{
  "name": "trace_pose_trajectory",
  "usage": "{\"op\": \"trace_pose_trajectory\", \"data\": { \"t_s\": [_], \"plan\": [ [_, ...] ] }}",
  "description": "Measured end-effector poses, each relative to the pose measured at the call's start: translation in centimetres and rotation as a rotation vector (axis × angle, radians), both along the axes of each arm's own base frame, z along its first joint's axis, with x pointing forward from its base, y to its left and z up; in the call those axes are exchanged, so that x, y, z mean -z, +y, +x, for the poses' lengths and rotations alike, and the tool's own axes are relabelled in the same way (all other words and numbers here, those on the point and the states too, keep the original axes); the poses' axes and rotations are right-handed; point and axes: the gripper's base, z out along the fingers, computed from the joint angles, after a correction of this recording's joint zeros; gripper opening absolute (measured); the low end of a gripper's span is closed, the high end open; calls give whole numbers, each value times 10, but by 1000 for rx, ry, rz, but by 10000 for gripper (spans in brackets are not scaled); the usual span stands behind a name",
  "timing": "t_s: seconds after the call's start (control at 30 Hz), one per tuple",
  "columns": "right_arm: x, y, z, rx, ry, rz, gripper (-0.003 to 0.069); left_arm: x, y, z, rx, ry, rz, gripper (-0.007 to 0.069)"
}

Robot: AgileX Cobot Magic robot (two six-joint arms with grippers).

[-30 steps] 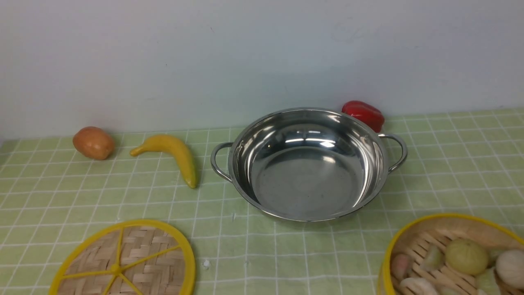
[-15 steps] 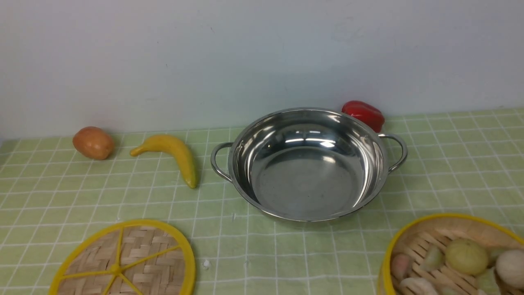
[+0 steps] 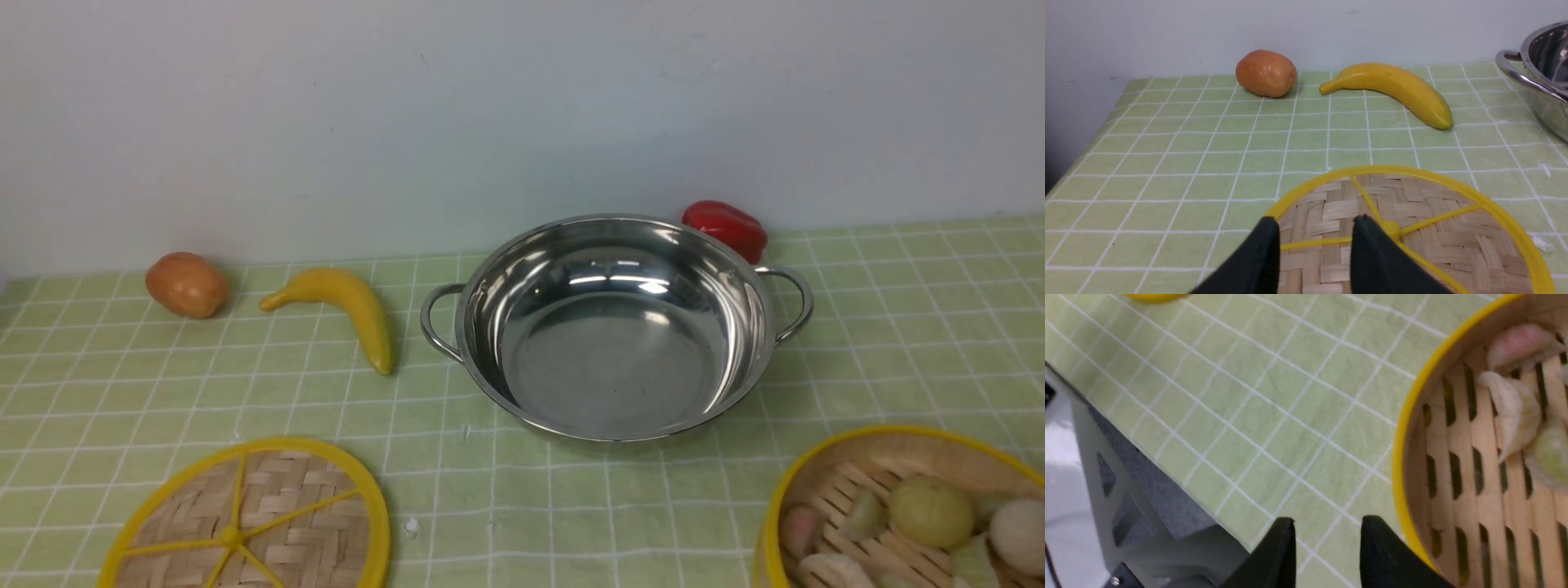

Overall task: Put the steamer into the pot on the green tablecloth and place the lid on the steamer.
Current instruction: 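Reach for and grasp the rim of the bamboo steamer holding the buns with the right gripper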

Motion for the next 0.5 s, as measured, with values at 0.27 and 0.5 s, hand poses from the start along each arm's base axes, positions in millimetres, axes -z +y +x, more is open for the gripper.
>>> {"op": "trace_pose_trajectory", "data": {
  "t_s": [0.27,0.5],
  "plan": [
    [13,22,27,-154,36,-269,271,0,0,0,0,0,0,243],
    [33,55,37,-214,36,-413,365,0,0,0,0,0,0,243]
  ]
}}
